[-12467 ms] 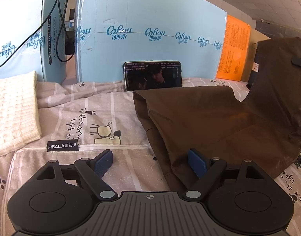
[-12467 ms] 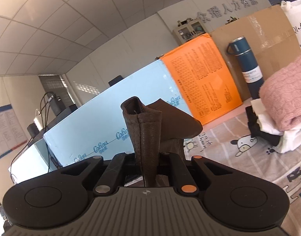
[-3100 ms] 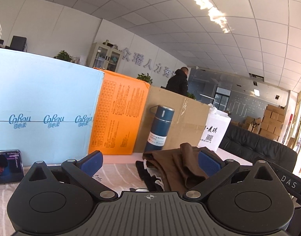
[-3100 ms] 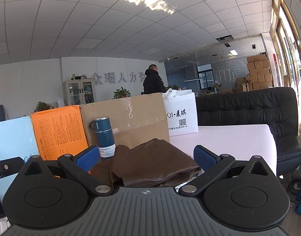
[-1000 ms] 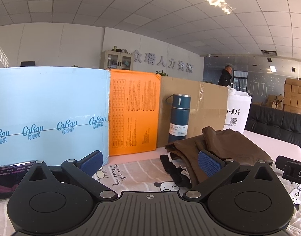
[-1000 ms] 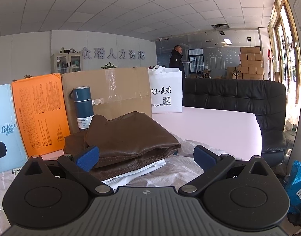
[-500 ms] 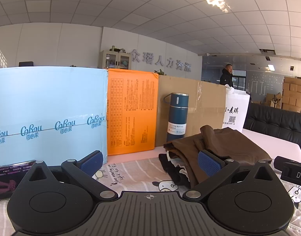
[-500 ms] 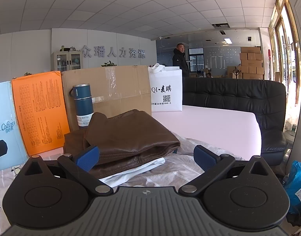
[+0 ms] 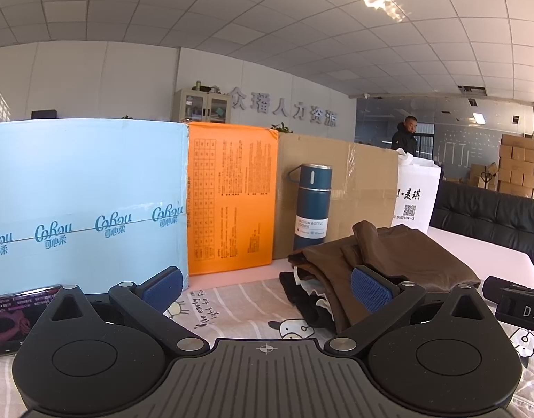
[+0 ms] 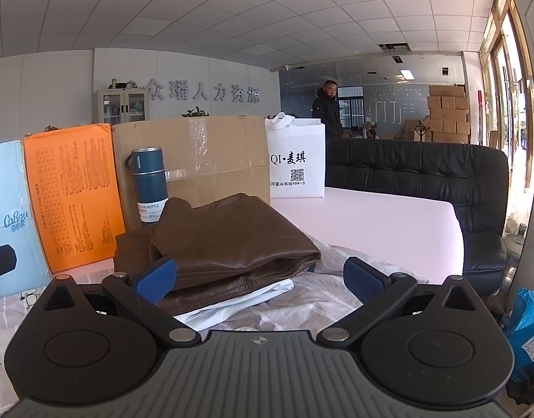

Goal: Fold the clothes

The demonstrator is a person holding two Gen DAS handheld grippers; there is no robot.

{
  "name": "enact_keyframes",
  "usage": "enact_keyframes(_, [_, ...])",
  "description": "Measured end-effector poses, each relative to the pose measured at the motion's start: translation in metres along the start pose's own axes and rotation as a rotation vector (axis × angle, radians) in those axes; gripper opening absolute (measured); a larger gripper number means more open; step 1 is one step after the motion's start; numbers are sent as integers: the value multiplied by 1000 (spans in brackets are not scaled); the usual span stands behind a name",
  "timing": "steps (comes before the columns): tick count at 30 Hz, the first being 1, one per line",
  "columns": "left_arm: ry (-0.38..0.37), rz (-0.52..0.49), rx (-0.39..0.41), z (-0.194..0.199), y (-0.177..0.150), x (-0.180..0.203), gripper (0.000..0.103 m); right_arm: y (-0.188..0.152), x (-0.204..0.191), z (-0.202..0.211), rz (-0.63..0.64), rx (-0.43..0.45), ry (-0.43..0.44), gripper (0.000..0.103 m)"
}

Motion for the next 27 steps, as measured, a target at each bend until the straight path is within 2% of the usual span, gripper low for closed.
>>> enact_keyframes(27, [-5,-12,-12,-3,-2,2,103,-2,2,-2,5,-6,0,103])
Point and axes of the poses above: each gripper's, at about its wrist camera, not at the fingertips, and z roughly against the way its jaws point, x to its right, y to its top, the point moved 8 cm from there along -z, roughly the way its jaws point, and after that the axes turned 10 degrees about x, right-handed, at the moved point
